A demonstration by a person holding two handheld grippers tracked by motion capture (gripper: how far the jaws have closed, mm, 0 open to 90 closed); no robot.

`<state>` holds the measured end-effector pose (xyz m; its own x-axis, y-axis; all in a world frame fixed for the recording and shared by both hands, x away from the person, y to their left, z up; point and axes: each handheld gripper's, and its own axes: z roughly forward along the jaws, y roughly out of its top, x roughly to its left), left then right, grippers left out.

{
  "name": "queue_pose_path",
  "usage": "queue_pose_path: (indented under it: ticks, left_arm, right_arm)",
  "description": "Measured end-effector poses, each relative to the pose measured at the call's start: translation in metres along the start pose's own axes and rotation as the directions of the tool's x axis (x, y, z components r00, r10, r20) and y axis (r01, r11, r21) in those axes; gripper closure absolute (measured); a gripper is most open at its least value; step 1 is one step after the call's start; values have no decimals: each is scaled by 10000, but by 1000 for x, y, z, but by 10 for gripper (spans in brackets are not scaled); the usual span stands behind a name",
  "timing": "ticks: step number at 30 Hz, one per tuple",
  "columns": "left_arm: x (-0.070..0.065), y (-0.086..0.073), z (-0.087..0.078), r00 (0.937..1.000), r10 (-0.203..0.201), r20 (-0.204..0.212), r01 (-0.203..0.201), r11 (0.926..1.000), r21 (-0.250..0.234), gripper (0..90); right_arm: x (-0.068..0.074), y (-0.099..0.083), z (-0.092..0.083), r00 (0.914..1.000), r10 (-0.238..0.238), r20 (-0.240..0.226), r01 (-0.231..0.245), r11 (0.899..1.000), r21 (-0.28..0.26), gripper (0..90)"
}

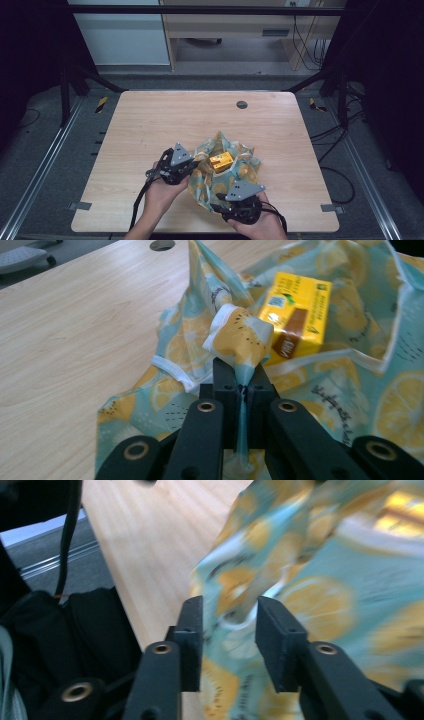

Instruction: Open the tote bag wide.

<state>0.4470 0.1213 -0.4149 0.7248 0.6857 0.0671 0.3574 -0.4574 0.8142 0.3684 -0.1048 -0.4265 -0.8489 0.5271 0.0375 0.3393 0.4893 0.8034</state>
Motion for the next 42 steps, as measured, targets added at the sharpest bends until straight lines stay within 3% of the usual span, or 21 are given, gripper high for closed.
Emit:
queue_pose_path:
  ticks: [5, 6, 9, 12, 17, 23, 31, 36, 42]
  left_arm:
    - [-5, -6, -7, 10000, -2, 95, 4, 9997, -242, 871]
    - [-6, -7, -7, 9999, -11, 107, 14, 9996, -283, 871]
    - [-8, -10, -11, 9998, 26, 181, -19, 9993, -379, 871]
    - [-11, -14, -14, 9997, 43, 260, -31, 9989, -462, 871]
    - [-14, -17, -18, 9994, 60, 355, -39, 9983, -583, 871]
    - [-15, -20, -20, 9989, 92, 463, -63, 9981, -621, 871]
    - [-18, -24, -21, 9985, 244, 491, -215, 9981, -575, 871]
    - [-20, -31, -20, 9979, 314, 575, -286, 9985, -476, 870]
    - [-20, -39, -16, 9979, 360, 537, -345, 9990, -284, 869]
  right_arm:
    - [-8, 16, -18, 9982, 145, 584, -121, 9991, -418, 534]
    - [-13, 23, -24, 9956, 263, 897, -216, 9984, -528, 501]
    - [-20, 30, -30, 9909, 441, 1272, -369, 9976, -586, 480]
    - [-32, 39, -36, 9786, 627, 1957, -512, 9967, -631, 443]
    - [-52, 51, -35, 9464, 874, 3109, -790, 9961, -394, 370]
    - [-71, 55, -24, 9171, 1199, 3801, -1201, 9925, -233, 306]
    - [-83, 50, -14, 9101, 1471, 3874, -1614, 9869, 43, 232]
    - [-83, 39, -13, 9159, 1295, 3799, -1663, 9839, 656, 233]
    - [-85, 19, -15, 9200, 1587, 3585, -2065, 9734, 990, 255]
